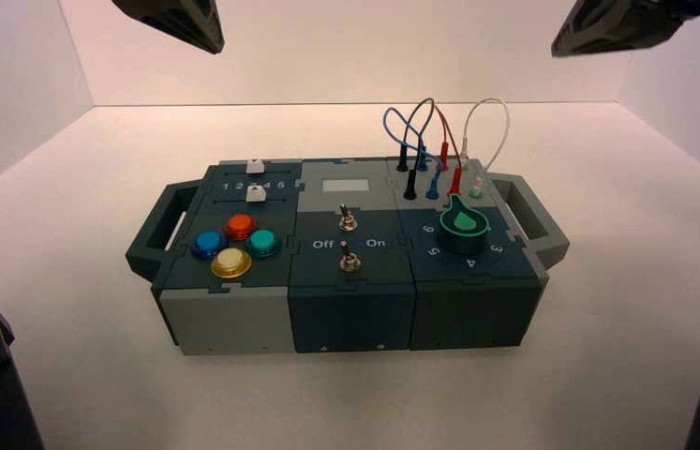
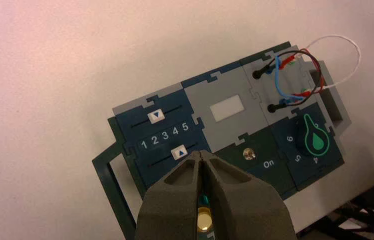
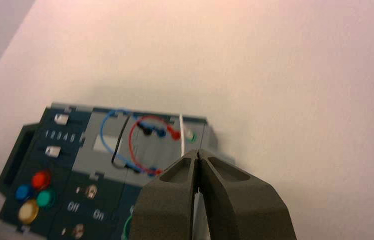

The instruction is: Flip the top switch on with the left gripper.

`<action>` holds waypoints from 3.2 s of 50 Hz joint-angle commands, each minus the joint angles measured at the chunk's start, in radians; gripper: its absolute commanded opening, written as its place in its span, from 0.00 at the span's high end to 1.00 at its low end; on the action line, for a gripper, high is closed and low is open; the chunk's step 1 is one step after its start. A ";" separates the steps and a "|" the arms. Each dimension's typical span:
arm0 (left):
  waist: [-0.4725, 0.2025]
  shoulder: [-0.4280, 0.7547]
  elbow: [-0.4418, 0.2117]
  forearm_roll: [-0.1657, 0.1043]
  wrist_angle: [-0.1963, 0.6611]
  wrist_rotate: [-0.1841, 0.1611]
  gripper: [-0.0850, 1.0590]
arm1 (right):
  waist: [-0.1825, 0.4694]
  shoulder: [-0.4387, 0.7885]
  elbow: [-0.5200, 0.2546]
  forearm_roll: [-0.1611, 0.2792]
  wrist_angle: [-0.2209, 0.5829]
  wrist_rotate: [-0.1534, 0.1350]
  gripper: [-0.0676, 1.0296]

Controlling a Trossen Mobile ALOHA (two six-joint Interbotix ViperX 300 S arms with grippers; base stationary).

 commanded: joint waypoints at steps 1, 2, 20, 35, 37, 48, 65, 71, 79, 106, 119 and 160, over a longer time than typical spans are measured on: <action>-0.008 0.012 -0.003 -0.002 0.002 0.006 0.95 | 0.006 0.051 -0.002 0.041 0.035 0.012 0.96; -0.009 0.014 -0.003 -0.003 0.005 0.003 0.95 | 0.008 0.061 0.002 0.044 0.035 0.014 0.96; -0.018 0.043 -0.032 -0.061 0.055 0.002 0.95 | 0.005 0.298 -0.043 0.051 0.037 0.011 0.96; -0.072 0.163 -0.092 -0.064 0.101 -0.003 0.95 | 0.011 0.511 -0.103 0.051 0.032 -0.006 0.96; -0.081 0.178 -0.100 -0.064 0.106 -0.005 0.95 | 0.011 0.529 -0.112 0.051 0.032 -0.008 0.96; -0.103 0.215 -0.140 -0.071 0.132 -0.012 0.95 | 0.028 0.604 -0.129 0.049 0.031 -0.014 0.96; -0.103 0.233 -0.149 -0.071 0.169 -0.018 0.95 | 0.098 0.749 -0.167 0.048 0.031 -0.014 0.96; -0.104 0.273 -0.158 -0.084 0.199 -0.020 0.95 | 0.100 0.778 -0.186 0.043 0.018 -0.017 0.96; -0.118 0.311 -0.164 -0.110 0.204 -0.025 0.95 | 0.100 0.778 -0.189 0.041 0.014 -0.020 0.96; -0.195 0.566 -0.291 -0.135 0.259 -0.078 0.95 | 0.103 0.805 -0.207 0.032 0.009 -0.021 0.96; -0.199 0.629 -0.341 -0.132 0.295 -0.087 0.95 | 0.104 0.805 -0.207 0.031 0.009 -0.028 0.96; -0.212 0.684 -0.362 -0.103 0.290 -0.087 0.95 | 0.107 0.807 -0.207 0.031 0.006 -0.029 0.96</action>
